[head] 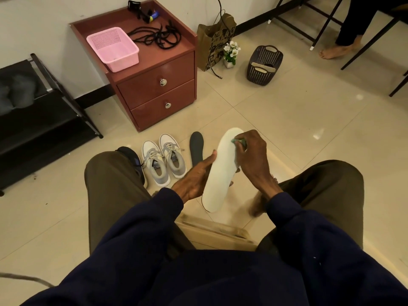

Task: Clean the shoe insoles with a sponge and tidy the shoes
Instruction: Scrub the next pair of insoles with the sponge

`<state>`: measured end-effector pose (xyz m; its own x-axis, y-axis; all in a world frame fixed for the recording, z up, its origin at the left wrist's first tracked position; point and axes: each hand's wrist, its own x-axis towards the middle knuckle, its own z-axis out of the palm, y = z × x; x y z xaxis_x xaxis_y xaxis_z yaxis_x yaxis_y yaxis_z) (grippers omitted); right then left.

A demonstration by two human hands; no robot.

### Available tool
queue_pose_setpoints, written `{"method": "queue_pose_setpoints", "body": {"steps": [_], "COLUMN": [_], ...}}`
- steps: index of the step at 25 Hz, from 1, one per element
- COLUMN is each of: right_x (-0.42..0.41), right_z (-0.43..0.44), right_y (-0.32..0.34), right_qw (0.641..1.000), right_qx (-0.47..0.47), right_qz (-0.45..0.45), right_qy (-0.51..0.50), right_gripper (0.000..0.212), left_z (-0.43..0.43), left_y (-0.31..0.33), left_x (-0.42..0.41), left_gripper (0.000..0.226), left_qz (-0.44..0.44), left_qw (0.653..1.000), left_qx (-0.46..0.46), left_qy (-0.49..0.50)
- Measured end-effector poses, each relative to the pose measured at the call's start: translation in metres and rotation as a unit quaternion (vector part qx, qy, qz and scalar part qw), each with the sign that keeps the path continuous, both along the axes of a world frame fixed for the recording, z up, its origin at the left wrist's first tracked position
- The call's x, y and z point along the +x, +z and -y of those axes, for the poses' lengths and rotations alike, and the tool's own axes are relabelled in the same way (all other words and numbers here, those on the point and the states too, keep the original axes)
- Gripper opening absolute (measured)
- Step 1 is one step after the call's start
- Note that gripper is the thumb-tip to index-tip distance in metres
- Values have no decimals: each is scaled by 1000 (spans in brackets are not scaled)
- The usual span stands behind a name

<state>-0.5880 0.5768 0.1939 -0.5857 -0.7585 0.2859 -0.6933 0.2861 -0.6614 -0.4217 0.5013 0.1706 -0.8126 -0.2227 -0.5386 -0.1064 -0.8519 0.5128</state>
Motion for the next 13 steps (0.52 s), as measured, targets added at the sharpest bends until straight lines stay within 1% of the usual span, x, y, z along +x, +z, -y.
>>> {"method": "queue_pose_setpoints", "body": {"steps": [2,3,4,6,8,11,13], "right_x": [-1,4,13,32,47,53,49], "right_z": [-2,-2,-3,-6,-8,-10,-11], "right_y": [-2,-2,-1,5,11,16,18], "right_qw": [999,999,998,993,980,947,942], "right_qx": [-2,0,0,-5,-3,59,57], "right_qz": [37,42,46,68,108,138,129], "right_qy": [-23,-3,30,99,165,284,306], "right_gripper": [7,6,6,8,8,7,9], "left_z": [-4,-4,-4,1,9,20,26], "left_y": [-2,-2,0,1,3,-3,-8], "left_x": [-1,-2,-2,-1,1,5,6], "left_gripper": [55,54,51,45,47,49,56], "left_qz": [-11,-20,-30,-26,-12,3,15], "left_qw": [1000,999,998,997,995,990,987], "left_qx": [17,35,47,42,25,7,6], "left_qy": [-6,5,23,63,101,141,158]}}
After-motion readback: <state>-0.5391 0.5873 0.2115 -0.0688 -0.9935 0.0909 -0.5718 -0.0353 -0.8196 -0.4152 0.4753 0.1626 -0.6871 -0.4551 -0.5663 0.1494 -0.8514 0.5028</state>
